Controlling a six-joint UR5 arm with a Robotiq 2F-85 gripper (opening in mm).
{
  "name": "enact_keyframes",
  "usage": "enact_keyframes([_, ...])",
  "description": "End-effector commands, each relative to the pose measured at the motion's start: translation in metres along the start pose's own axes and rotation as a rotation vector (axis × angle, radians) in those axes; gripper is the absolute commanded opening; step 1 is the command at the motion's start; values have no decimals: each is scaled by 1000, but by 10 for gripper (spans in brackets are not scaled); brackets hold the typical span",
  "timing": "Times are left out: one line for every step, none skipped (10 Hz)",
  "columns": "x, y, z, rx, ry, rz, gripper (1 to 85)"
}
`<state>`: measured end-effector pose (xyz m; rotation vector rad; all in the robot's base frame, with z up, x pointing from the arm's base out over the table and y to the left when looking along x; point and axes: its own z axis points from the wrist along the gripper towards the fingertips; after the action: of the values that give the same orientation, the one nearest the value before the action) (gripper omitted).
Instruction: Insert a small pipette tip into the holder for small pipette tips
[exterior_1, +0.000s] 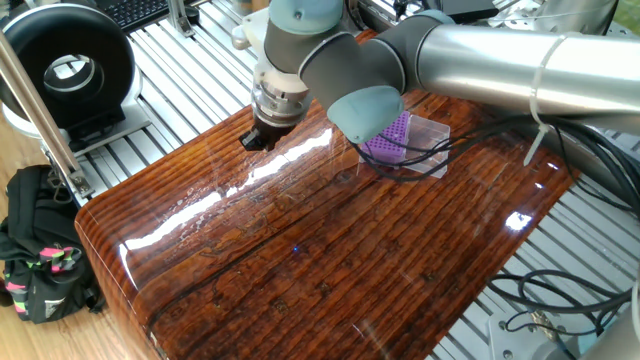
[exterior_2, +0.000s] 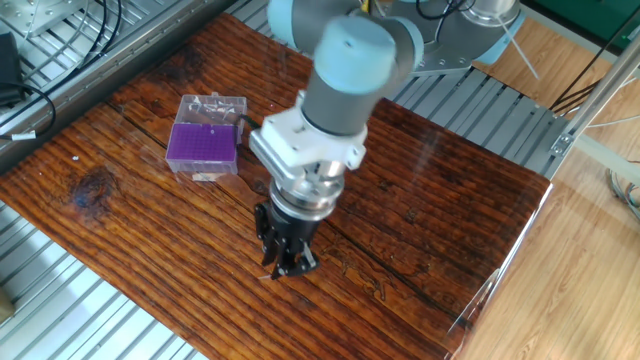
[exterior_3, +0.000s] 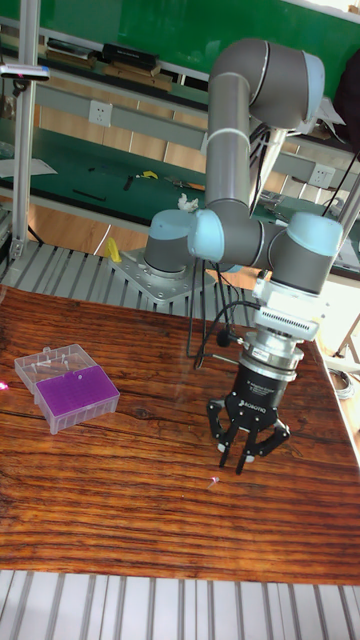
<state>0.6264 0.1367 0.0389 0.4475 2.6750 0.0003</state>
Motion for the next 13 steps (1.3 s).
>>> enact_keyframes([1, -1, 13, 27, -48, 61, 290])
enact_keyframes([0, -3, 15, 32, -58, 54, 290])
enact_keyframes([-1, -5, 16, 37, -68, 47, 290])
enact_keyframes([-3, -8, 17, 41, -73, 38, 290])
enact_keyframes([-4, -14, 19, 49, -79, 27, 290])
enact_keyframes([-5, -18, 20, 56, -81, 17, 297])
enact_keyframes([-4, -20, 20, 60, -80, 19, 300])
enact_keyframes([-4, -20, 20, 60, -81, 25, 297])
enact_keyframes([-3, -19, 20, 59, -79, 29, 293])
enact_keyframes([-1, -19, 21, 62, -73, 29, 293])
enact_keyframes([1, -19, 22, 64, -69, 32, 293])
enact_keyframes([3, -19, 23, 65, -65, 34, 293])
enact_keyframes([5, -17, 24, 62, -62, 36, 293])
